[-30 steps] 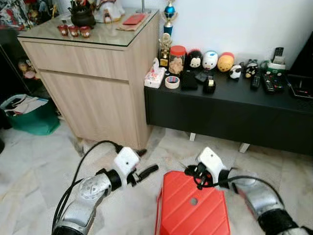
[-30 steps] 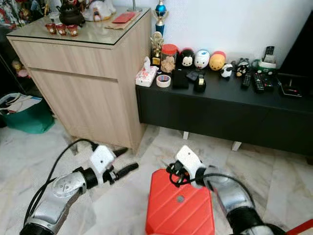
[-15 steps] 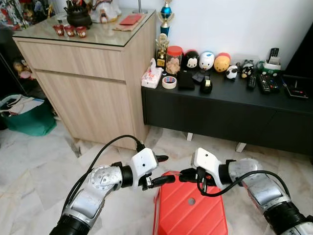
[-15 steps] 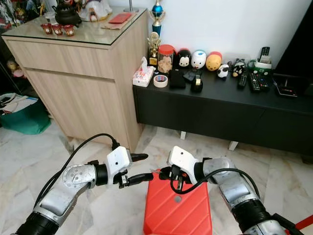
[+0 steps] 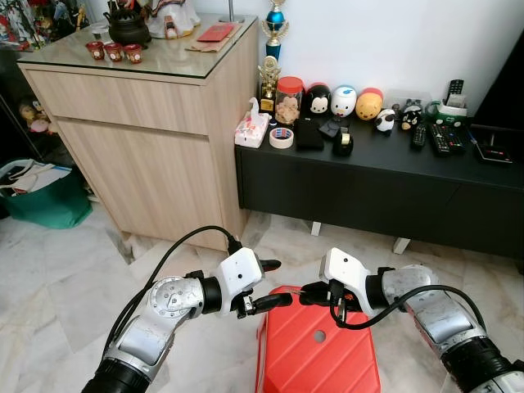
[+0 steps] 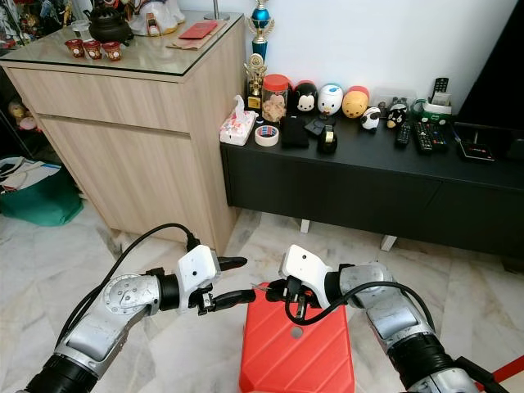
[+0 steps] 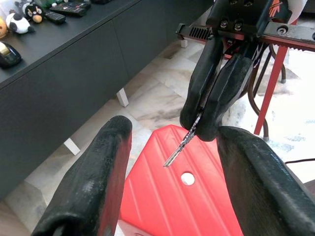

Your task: Hang keys on a hook

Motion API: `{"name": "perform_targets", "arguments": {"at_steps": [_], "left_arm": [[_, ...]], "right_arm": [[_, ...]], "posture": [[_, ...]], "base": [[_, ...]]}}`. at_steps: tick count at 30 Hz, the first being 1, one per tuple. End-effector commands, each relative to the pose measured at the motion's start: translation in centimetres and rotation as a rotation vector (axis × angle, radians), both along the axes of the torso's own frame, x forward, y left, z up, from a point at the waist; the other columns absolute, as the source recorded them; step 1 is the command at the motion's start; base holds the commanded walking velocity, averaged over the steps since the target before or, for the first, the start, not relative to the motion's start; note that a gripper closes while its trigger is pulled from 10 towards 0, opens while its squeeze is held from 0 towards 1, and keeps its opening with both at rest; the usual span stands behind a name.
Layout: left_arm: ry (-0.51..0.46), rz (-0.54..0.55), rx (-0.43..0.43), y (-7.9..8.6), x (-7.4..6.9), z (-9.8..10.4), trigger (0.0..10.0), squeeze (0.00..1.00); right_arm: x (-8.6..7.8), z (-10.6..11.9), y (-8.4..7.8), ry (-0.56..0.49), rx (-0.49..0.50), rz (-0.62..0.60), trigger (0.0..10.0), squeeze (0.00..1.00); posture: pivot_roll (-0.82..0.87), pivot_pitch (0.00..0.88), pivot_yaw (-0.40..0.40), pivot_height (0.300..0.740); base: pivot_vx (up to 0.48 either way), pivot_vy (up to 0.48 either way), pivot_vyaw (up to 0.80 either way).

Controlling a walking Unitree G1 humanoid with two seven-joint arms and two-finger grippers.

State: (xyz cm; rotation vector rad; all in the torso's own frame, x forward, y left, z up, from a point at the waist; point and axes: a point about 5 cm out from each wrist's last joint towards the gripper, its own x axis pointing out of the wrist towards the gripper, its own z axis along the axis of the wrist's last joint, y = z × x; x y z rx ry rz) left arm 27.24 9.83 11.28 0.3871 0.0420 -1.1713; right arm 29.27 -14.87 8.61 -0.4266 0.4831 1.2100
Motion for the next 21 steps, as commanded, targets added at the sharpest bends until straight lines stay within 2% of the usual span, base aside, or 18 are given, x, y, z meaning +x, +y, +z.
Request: {"name": "perform_targets", "arguments": {"at_steps": [1,9,10,11,12,13,14,21], "left_arm": [[-0.014,-0.018,0.021,-0.2,0.0,0.3,10.0,0.0],[-0.014,-0.018,0.021,-0.2,0.0,0.3,10.0,0.0],[-0.007,-0.034,0.034,-0.2,0.0,0.4,10.0,0.0],[-0.012,-0.078,0.09,-0.2,-0.1,0.2,10.0,0.0],[-0.012,-0.078,0.09,-0.2,-0.1,0.2,10.0,0.0],[-0.023,-0.125,0.16,-0.1,0.0,0.0,10.0,0.0],[-0.026,-0.132,0.174,0.0,0.0,0.0,10.0,0.0],[-0.037,-0.107,0.184,0.5,0.2,-0.1,10.0,0.0]], "right_arm": [[-0.1,0.2,0.3,-0.011,-0.005,0.023,10.0,0.0],[-0.1,0.2,0.3,-0.011,-0.005,0.023,10.0,0.0],[-0.3,0.3,0.3,-0.004,-0.006,0.042,10.0,0.0],[-0.1,0.4,0.7,-0.016,-0.011,0.055,10.0,0.0],[-0.1,0.4,0.7,-0.016,-0.011,0.055,10.0,0.0],[0.2,0.4,1.3,-0.033,-0.018,0.068,10.0,0.0],[0.2,0.3,1.4,-0.036,-0.023,0.07,10.0,0.0],[0.2,0.1,1.2,-0.037,-0.035,0.062,10.0,0.0]], "posture": [[0.01,0.0,-0.029,0.74],[0.01,0.0,-0.029,0.74],[0.01,0.0,-0.029,0.74],[0.02,0.0,-0.024,0.74],[0.02,0.0,-0.024,0.74],[0.02,0.0,-0.024,0.74],[0.02,0.0,-0.024,0.74],[0.02,0.0,-0.021,0.74]], "base": [[0.0,0.0,0.0],[0.0,0.0,0.0],[0.0,0.0,0.0],[0.0,0.0,0.0],[0.0,0.0,0.0],[0.0,0.0,0.0],[0.0,0.0,0.0],[0.0,0.0,0.0]]}}
